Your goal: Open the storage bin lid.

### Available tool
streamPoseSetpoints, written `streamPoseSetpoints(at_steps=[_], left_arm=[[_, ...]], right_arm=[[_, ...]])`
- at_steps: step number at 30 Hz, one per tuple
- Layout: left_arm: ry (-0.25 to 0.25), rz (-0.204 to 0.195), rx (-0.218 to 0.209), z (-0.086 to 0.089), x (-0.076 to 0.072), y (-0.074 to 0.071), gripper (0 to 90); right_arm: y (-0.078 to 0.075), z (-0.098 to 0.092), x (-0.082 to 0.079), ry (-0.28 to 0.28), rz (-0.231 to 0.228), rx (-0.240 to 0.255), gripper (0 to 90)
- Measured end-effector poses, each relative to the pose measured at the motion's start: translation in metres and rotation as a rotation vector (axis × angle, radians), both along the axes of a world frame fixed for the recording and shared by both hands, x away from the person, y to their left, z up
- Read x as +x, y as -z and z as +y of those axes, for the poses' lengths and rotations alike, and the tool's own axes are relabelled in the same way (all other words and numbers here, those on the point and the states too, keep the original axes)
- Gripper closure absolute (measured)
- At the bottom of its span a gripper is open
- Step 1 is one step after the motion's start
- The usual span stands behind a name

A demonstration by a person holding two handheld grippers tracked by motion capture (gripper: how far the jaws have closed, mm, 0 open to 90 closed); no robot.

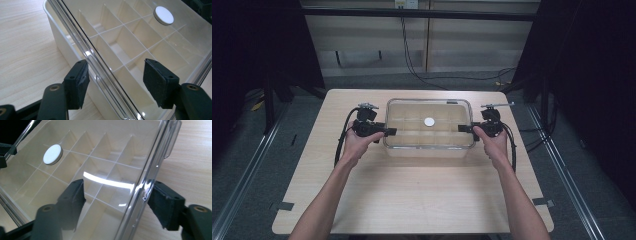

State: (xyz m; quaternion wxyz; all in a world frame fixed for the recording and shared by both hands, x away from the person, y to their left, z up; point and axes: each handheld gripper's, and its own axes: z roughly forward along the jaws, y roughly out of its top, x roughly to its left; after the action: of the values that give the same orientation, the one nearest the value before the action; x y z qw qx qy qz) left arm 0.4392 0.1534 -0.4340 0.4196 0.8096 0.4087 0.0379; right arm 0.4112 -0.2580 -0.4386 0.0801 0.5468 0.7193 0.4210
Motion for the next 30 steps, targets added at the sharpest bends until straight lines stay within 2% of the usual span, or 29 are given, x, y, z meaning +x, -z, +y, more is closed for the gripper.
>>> streamPoseSetpoints(at_steps=[3, 9, 12, 14, 21, 25, 30], left_arm=[[-0.003, -0.007, -0.013, 0.002, -0.001, 0.0, 40.5], [-0.007, -0.037, -0.007, 0.003, -0.003, -0.004, 45.3], [-0.017, -0.046, -0.023, 0.003, -0.005, -0.005, 47.1], [-0.019, -0.042, -0.049, 0.004, -0.007, -0.004, 48.8], [-0.029, -0.062, -0.069, 0.008, -0.009, -0.006, 52.9], [-0.029, -0.048, -0.06, 0.007, -0.011, -0.006, 53.8], [-0.018, -0.051, -0.064, 0.008, -0.014, -0.006, 56.3]], right_arm=[[-0.001, -0.003, -0.003, 0.018, -0.017, 0.007, 40.6], [-0.003, -0.006, -0.007, 0.036, -0.03, 0.021, 46.7], [-0.007, -0.005, -0.009, 0.04, -0.044, 0.016, 50.1], [-0.009, -0.005, -0.013, 0.052, -0.061, 0.024, 52.7], [-0.011, -0.008, -0.02, 0.045, -0.074, 0.043, 57.4], [-0.01, -0.01, -0.024, 0.039, -0.078, 0.057, 58.7], [-0.007, -0.013, -0.03, 0.036, -0.083, 0.082, 60.7]])
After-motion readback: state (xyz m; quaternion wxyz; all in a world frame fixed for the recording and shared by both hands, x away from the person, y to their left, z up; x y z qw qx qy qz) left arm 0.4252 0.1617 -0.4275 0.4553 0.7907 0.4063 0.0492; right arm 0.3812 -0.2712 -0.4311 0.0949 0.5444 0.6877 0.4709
